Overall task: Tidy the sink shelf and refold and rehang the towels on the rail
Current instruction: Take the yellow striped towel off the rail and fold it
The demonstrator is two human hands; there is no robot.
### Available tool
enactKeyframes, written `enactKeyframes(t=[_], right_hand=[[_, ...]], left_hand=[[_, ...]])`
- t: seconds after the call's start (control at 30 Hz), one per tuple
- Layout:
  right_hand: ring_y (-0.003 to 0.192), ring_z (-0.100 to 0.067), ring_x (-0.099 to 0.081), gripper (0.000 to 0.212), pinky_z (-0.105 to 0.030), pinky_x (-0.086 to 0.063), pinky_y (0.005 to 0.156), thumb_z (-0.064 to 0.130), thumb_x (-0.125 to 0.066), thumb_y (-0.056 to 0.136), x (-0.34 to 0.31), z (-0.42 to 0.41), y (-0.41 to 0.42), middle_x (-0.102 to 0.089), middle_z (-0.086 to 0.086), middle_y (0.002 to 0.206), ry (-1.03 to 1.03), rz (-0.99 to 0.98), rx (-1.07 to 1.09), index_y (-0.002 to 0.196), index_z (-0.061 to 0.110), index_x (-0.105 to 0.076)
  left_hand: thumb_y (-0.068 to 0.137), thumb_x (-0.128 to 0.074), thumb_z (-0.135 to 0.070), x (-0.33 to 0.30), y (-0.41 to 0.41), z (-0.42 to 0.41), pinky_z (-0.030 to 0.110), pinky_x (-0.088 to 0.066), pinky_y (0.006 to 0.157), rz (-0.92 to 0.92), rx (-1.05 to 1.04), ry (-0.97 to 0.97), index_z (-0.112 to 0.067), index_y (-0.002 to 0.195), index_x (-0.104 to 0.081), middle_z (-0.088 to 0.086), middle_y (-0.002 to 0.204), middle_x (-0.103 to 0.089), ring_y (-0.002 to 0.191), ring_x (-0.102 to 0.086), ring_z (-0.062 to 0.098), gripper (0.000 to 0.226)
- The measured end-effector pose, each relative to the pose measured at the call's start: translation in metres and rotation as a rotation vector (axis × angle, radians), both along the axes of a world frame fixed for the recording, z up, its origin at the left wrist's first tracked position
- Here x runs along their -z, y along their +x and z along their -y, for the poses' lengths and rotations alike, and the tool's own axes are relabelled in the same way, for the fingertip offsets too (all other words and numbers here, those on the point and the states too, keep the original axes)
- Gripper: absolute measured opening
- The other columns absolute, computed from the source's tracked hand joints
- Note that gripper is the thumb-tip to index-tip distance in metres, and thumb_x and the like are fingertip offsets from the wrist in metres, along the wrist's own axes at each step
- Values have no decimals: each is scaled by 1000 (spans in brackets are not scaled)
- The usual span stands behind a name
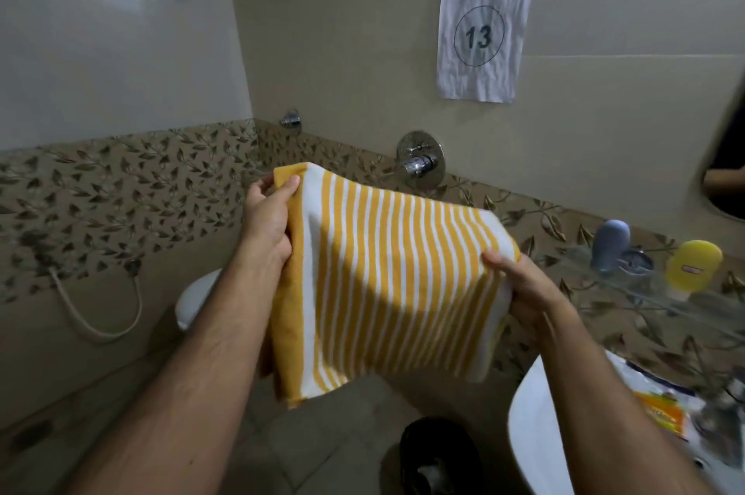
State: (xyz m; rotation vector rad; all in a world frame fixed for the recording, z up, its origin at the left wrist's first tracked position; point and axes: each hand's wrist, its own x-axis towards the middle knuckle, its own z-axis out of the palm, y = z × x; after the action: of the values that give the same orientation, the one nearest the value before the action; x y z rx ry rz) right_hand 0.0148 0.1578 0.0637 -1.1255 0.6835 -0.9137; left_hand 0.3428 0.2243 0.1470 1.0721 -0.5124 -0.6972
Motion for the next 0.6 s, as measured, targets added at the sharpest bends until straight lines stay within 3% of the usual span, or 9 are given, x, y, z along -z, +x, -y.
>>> enactKeyframes(t=[0.1, 0.17, 0.23, 0.33, 0.43, 0.53, 0.6], right_hand=[[104, -22, -70, 90, -33, -59, 76, 35, -98, 40, -10, -4, 7, -70, -7, 122, -97, -153, -129, 120, 19, -61], [104, -20, -70, 78, -33, -59, 78, 24, -93, 53, -10, -5, 18, -68, -7, 125, -105, -217, -85, 123, 19, -59], [100, -24, -72, 71, -35, -60, 75, 24, -91, 59, -19, -7, 26, -72, -8, 116, -95, -138, -65, 122, 14, -60], [86, -22, -74, 25, -31, -60, 69, 15, -65, 85, -48, -14, 39, -76, -9, 98, -148, 40, 8, 108, 6, -65], [85, -20, -74, 19, -30, -60, 73, 12, -57, 90, -70, -12, 58, -77, -9, 94, -177, 85, 100, 103, 4, -68], [78, -18, -74, 15, -28, -59, 67, 11, -56, 95, -73, -7, 72, -77, -7, 85, -181, 25, 172, 94, 5, -69], [71, -18, -73, 16, -27, -59, 63, 11, -56, 97, -65, -5, 73, -76, -7, 77, -138, -32, 214, 92, 3, -68]], left_hand=[[89, -70, -21, -1, 9, 0, 35, -56, 79, -80, 10, 6, -21, 114, -58, 5, 105, -68, 94, -66, 18, 27], [89, -69, -21, 1, 13, -2, 37, -57, 77, -104, 33, 31, -21, 111, -60, 7, 106, -69, 94, -67, 21, 24], [88, -70, -23, 5, 24, -2, 39, -56, 76, -95, 59, 70, -18, 119, -61, 9, 112, -69, 96, -67, 23, 33], [87, -71, -31, 6, 51, -3, 37, -53, 69, -49, 114, 133, -15, 130, -57, 10, 118, -67, 95, -65, 23, 48], [88, -58, -57, 28, 55, -11, 40, -50, 66, -132, 242, 224, -14, 124, -59, 9, 112, -67, 88, -63, 24, 56], [74, -29, -89, 109, 32, -23, 51, -47, 90, -312, 467, 385, -9, 118, -65, 19, 116, -67, 98, -63, 35, 98], [66, -24, -93, 162, 14, -35, 55, -37, 107, -382, 702, 399, -5, 124, -65, 25, 130, -60, 116, -59, 42, 114]])
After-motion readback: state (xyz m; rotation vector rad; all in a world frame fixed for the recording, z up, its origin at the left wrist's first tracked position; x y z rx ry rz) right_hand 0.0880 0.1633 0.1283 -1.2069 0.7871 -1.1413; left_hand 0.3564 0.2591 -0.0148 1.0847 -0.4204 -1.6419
